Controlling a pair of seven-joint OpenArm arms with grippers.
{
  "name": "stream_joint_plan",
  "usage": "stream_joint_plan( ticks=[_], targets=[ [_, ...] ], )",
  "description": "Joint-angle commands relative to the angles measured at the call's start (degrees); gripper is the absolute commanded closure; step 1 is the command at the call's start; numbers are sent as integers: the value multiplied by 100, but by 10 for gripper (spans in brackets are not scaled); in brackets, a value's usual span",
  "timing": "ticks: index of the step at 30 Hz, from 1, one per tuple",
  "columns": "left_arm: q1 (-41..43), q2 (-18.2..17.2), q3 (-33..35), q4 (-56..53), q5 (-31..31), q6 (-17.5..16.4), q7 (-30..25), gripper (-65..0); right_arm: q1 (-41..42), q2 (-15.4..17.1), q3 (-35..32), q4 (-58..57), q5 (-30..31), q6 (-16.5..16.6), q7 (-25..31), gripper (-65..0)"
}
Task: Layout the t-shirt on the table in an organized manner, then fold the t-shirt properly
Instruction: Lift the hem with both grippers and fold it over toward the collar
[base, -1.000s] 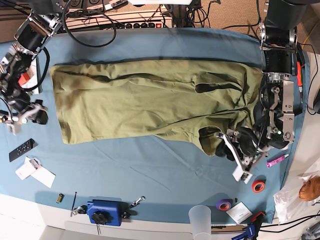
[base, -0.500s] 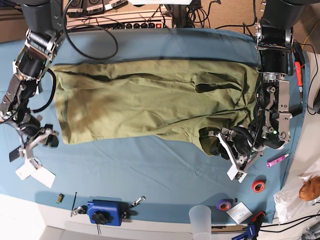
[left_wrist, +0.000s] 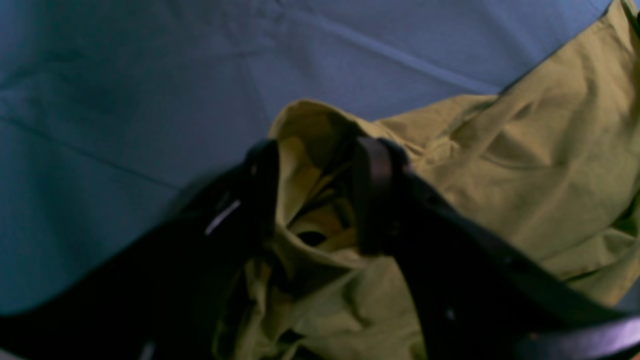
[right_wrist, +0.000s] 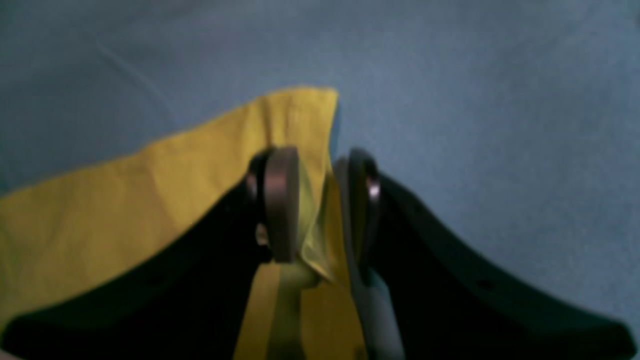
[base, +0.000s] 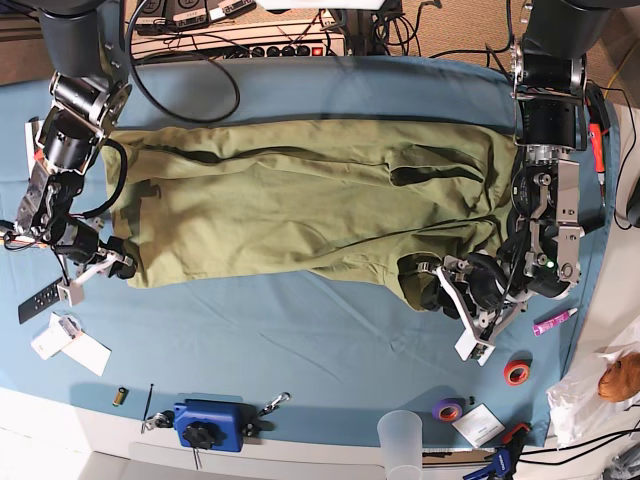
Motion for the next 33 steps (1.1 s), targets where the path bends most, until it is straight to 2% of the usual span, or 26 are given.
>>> stream_joint_plan(
  ticks=[1,7,15,22,23,25,27,28,29,33],
  targets=[
    [-142,-31,-33,85,26,-22,-118,-254,42,107,7,22,-2,19,44,-179],
    [-87,-28,-17,83,308,-15,-535,-254,-81,-2,7,22,4,19,72,-179],
    [-66,-33,369,-511,752,146,-579,-254,-74,-286,7,22,-4,19,107,-179],
    [-63,-31,367,-863,931,149,-708,-253,-74,-304,7,22,-2,19,114,-179],
    [-63,-33,367,-866,929,151,-715,-238,-74,-302,7,22,-2,19,129,-178],
    [-61,-31,367,-866,925,149,-826,-161,-74,-304,7,22,-2,19,160,-161],
    [-63,-33,367,-866,927,149,-986,-30,-74,-304,7,22,-4,19,203,-77],
    [-66,-31,367,-866,927,146,-1023,0,-72,-304,7,22,-2,19,203,-33],
    [-76,-31,367,-866,925,146,-1032,0,-72,-304,7,22,-2,19,201,0],
    [-157,-33,367,-863,925,153,-914,0,-70,-286,13,52,15,19,203,0]
  ],
)
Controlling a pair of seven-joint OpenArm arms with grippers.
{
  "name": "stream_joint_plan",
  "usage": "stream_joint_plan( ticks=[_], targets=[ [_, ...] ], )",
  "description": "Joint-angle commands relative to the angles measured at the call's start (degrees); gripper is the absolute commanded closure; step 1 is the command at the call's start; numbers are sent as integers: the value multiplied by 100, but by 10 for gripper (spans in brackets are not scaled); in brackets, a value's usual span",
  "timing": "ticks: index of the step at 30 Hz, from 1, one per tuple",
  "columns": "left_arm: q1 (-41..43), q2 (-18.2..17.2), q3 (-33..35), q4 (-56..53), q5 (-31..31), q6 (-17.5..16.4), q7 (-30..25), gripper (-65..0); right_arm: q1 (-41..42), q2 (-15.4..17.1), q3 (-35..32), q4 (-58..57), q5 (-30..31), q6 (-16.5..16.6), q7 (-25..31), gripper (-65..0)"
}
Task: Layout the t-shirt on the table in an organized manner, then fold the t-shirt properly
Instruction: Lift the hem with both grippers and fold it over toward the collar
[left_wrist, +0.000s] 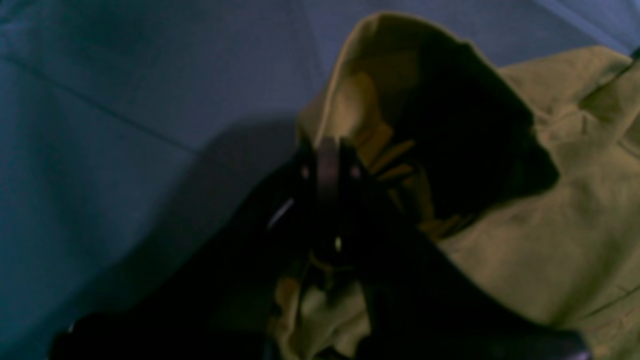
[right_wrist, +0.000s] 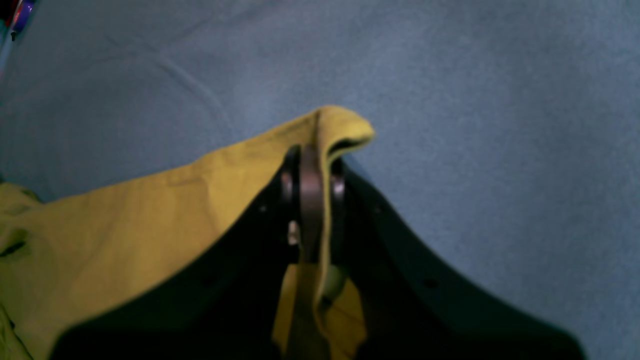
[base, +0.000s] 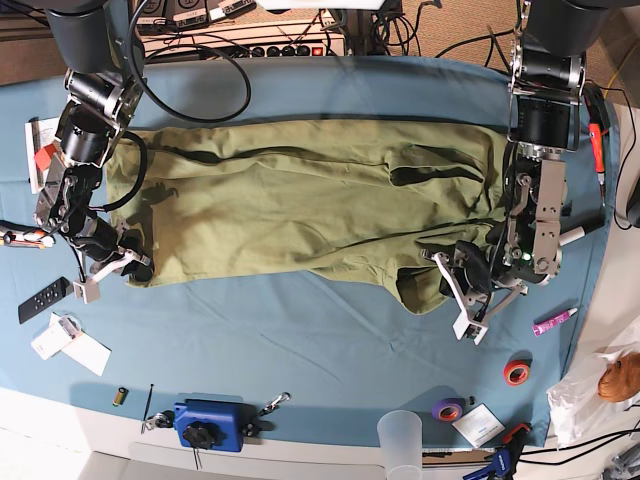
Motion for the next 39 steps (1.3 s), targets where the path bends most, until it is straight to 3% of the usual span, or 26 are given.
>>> stream_joint_plan(
  ticks=[1,7,10,18,24,29,34,39],
  targets=[
    [-234,-35,-28,94,-44,2,-81,0,83,70,2,109,-101,-32,-151,0],
    [-568,-33,-28,192,-68,7,155,0,83,81,11,935,59,-32,-160,0],
    [-699,-35,-28,378,-66,199,341,0,81,83,13,1327,57,-32,-179,0],
    [-673,-63,-39,817,-66,212,881,0,63,83,13,1718,87,-32,-306,0],
    [-105,-199,-308,1561,-70,212,997,0,-129,83,361,2022,787,-32,-656,0],
    [560,-271,-798,2218,-468,120,933,0,-669,81,876,2745,1235,-32,-1073,0],
    [1056,-271,-1207,2671,-612,120,894,0,-1368,79,1060,3427,1432,-32,-1119,0],
    [1554,-271,-1464,2992,-831,-177,914,0,-1891,81,1062,3709,1469,-32,-1113,0]
  ],
)
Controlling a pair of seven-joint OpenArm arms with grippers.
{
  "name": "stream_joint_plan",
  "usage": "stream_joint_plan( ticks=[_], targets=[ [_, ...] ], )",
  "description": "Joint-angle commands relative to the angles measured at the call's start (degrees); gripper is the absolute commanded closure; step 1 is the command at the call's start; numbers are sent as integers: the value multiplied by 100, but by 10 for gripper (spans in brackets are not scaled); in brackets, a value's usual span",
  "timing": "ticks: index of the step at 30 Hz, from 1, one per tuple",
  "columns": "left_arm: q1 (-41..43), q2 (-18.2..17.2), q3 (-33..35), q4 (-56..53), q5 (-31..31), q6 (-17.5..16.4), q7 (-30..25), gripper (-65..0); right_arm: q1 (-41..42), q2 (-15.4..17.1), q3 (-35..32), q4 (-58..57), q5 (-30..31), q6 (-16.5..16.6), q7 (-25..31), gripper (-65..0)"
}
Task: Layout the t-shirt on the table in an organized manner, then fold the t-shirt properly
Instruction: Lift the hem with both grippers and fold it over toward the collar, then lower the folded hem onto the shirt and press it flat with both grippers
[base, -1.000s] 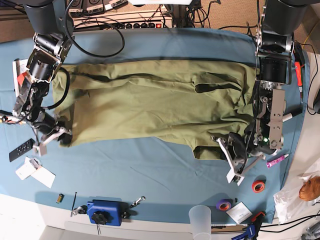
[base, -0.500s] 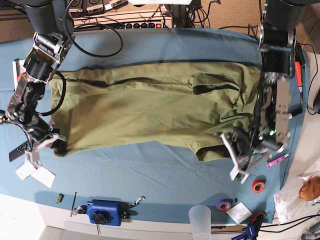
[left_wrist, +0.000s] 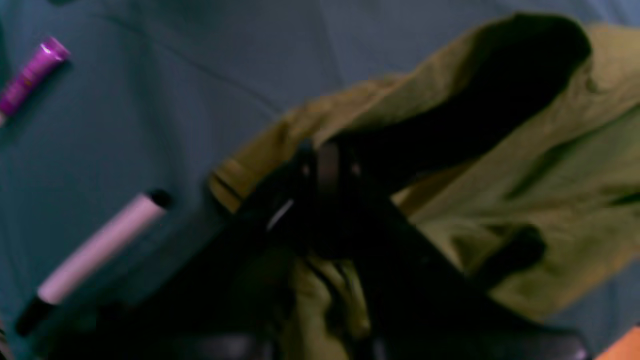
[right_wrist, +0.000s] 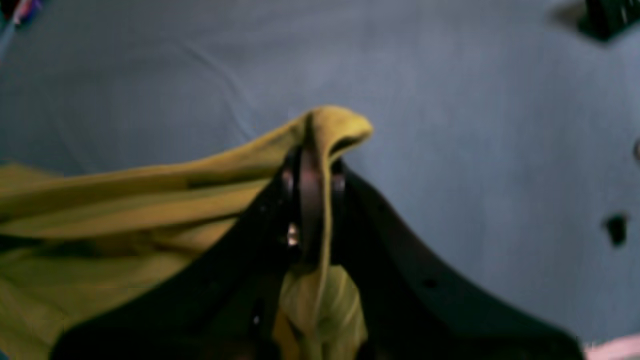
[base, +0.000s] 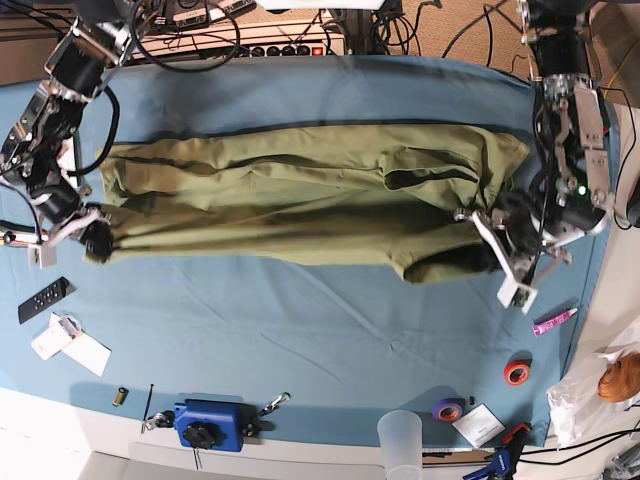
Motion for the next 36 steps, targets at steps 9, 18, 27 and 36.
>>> stream_joint_plan(
  ticks=[9,18,27,36],
  targets=[
    [817,-61,-155,964,-275,-20,-68,0,-267,131,28,116,214,6,-70,0],
    [1694,-46,-151,1314,-319,-22,-114,0,-625,129,28,116,214,6,-175,0],
    [2074,260,-144,1305,-612,-319,-116,0,-721,120,28,114,186,6,-369,0],
    [2070,319,-140,1298,-129,-315,-527,0,-721,120,28,114,-457,6,61,0]
  ],
)
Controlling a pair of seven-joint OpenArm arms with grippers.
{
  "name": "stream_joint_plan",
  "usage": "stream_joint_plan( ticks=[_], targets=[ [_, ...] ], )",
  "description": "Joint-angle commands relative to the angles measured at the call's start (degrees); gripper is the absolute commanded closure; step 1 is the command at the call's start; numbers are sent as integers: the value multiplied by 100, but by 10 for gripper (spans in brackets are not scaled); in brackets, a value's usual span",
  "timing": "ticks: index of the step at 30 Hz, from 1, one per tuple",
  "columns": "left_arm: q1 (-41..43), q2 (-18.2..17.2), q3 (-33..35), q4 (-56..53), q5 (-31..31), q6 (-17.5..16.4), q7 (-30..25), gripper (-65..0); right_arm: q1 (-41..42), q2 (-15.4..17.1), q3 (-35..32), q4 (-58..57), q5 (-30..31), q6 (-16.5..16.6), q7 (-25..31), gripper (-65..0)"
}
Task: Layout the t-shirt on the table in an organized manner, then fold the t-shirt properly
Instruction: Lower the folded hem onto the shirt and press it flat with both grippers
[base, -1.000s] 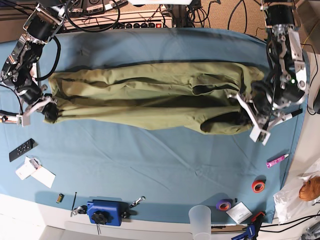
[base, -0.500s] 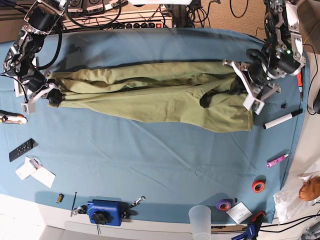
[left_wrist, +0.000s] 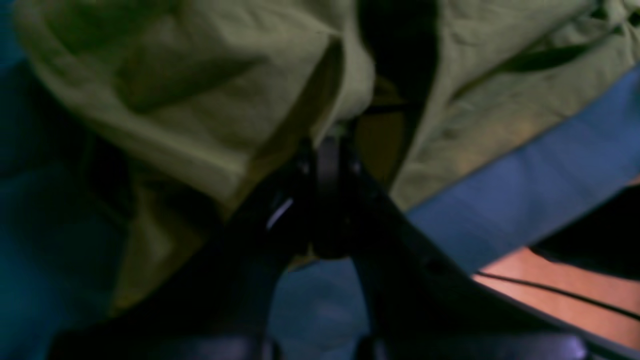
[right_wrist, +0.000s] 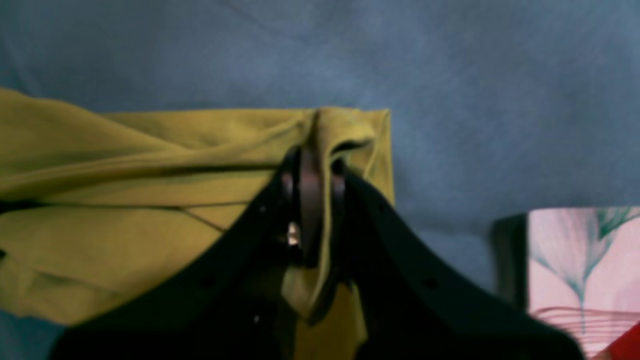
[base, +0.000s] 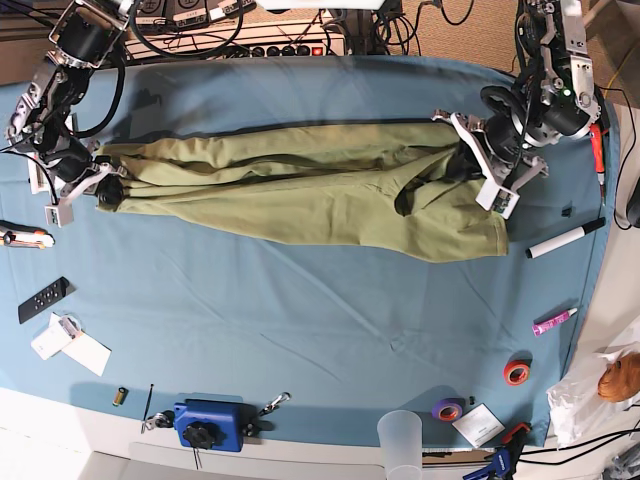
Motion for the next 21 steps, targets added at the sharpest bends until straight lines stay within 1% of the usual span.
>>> stream_joint_plan(
  ticks=[1,4,9,12,15,17,18,19,21],
  targets=[
    [-28,-31,-11,90,24,-17,-177,0,66,138,28,98,-114,-16,201,0],
    [-26,-31,-11,87,68,-20,-203,0,92,140,28,96,-385,-16,544,0],
    [-26,-31,-11,79,50,-17,-201,0,199,138,28,87,-660,-16,815,0],
    [-28,-33,-11,76,48,-15,-201,0,208,136,24,87,-656,-16,817,0],
    [-26,-31,-11,76,48,-20,-157,-4,205,136,24,87,-647,-16,638,0],
    [-26,-33,-11,76,46,-17,-46,-117,203,136,24,87,-560,-16,422,0],
    [-26,-31,-11,76,46,-17,31,-155,203,136,24,87,-492,-16,286,0],
    [-26,-33,-11,76,46,-17,107,-171,201,138,24,87,-398,-16,153,0],
    [-26,-33,-11,79,7,-17,208,-175,195,138,24,87,-192,-16,-85,0]
  ],
)
